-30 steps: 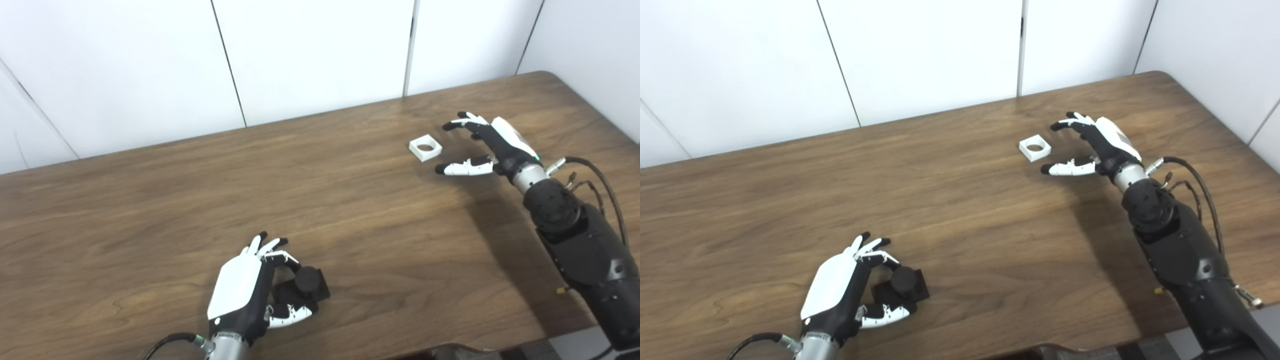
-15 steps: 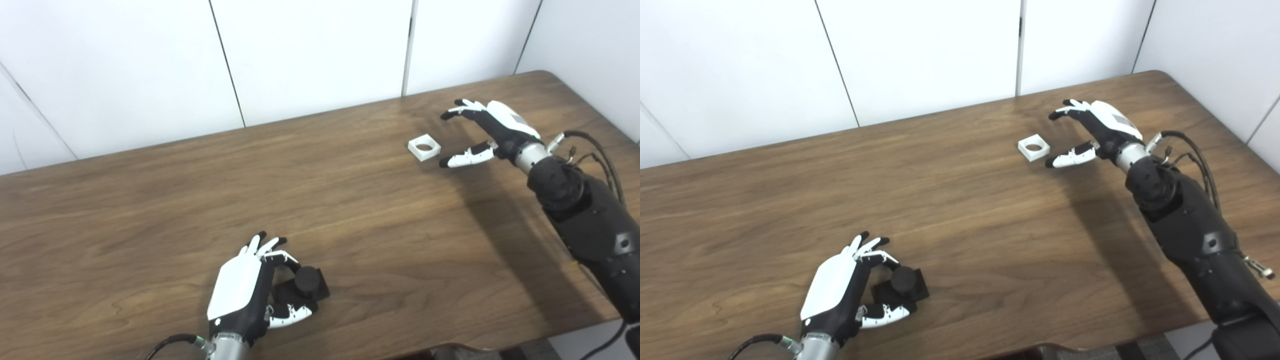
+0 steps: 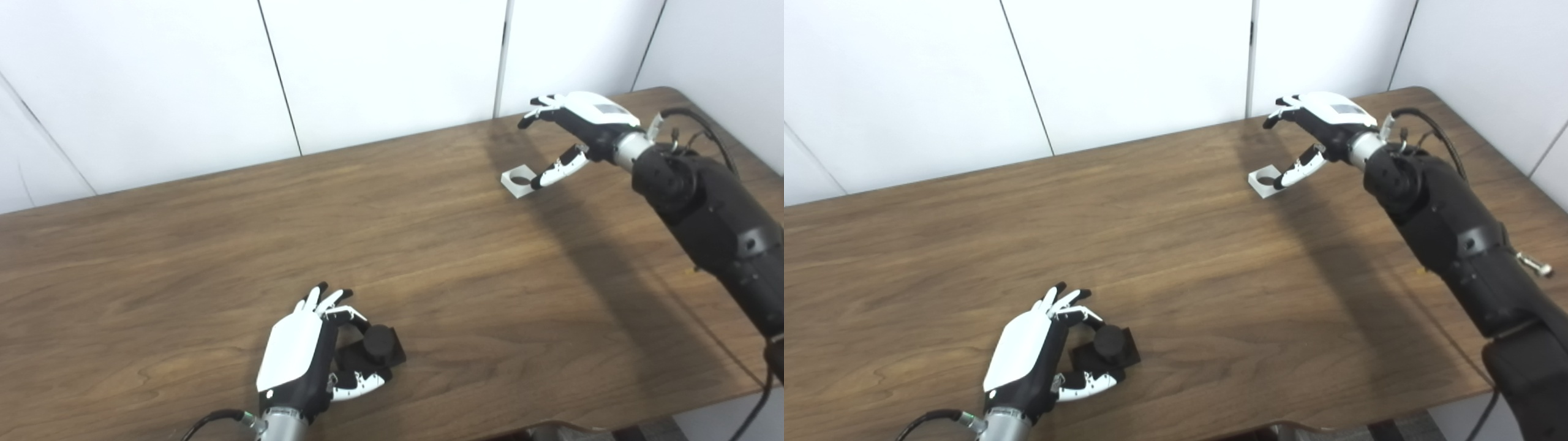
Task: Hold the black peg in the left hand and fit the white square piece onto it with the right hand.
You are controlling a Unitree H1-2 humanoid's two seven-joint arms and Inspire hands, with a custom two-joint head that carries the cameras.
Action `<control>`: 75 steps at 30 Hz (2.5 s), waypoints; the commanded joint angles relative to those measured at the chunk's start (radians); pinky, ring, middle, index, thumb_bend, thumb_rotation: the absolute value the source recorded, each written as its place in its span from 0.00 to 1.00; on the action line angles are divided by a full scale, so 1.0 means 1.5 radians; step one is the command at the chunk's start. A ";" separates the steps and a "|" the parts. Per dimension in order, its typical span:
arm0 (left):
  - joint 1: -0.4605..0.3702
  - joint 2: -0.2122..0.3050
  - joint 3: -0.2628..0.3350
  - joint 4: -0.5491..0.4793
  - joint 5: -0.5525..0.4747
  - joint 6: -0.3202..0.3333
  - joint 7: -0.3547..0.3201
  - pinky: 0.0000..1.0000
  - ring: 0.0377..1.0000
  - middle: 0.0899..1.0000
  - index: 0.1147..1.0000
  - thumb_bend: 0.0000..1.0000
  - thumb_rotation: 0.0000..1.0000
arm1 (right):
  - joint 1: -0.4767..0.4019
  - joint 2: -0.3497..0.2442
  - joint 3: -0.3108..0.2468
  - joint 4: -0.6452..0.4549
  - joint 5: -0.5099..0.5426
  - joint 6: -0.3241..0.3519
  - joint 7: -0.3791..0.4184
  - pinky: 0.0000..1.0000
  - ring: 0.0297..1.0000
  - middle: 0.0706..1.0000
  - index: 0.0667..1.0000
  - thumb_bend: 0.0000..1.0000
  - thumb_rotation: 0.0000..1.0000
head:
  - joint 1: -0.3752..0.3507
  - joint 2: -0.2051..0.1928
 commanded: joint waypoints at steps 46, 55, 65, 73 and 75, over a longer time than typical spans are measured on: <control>0.030 -0.017 -0.017 0.049 0.000 0.011 0.027 0.99 1.00 0.89 0.42 0.51 0.08 | -0.186 0.003 0.134 0.130 -0.167 -0.150 0.057 1.00 1.00 0.97 0.70 0.84 0.22 | 0.014 -0.003; 0.030 -0.019 -0.019 0.045 0.004 0.018 0.028 0.99 1.00 0.88 0.42 0.51 0.08 | -0.196 0.014 0.140 0.154 -0.177 -0.155 0.051 1.00 1.00 0.97 0.70 0.84 0.23 | 0.016 -0.002; 0.028 -0.022 -0.023 0.041 0.015 0.029 0.022 0.99 1.00 0.89 0.42 0.51 0.08 | -0.198 0.017 0.148 0.174 -0.181 -0.146 0.062 1.00 1.00 0.97 0.70 0.84 0.20 | 0.018 -0.001; 0.029 -0.023 -0.025 0.041 0.016 0.029 0.027 0.99 1.00 0.89 0.42 0.51 0.08 | -0.203 0.020 0.159 0.195 -0.186 -0.149 0.064 1.00 1.00 0.96 0.70 0.84 0.20 | 0.021 0.001; 0.030 -0.023 -0.026 0.042 0.016 0.027 0.030 0.99 1.00 0.88 0.42 0.51 0.08 | -0.205 0.019 0.163 0.199 -0.191 -0.149 0.065 1.00 1.00 0.97 0.70 0.84 0.20 | 0.020 0.001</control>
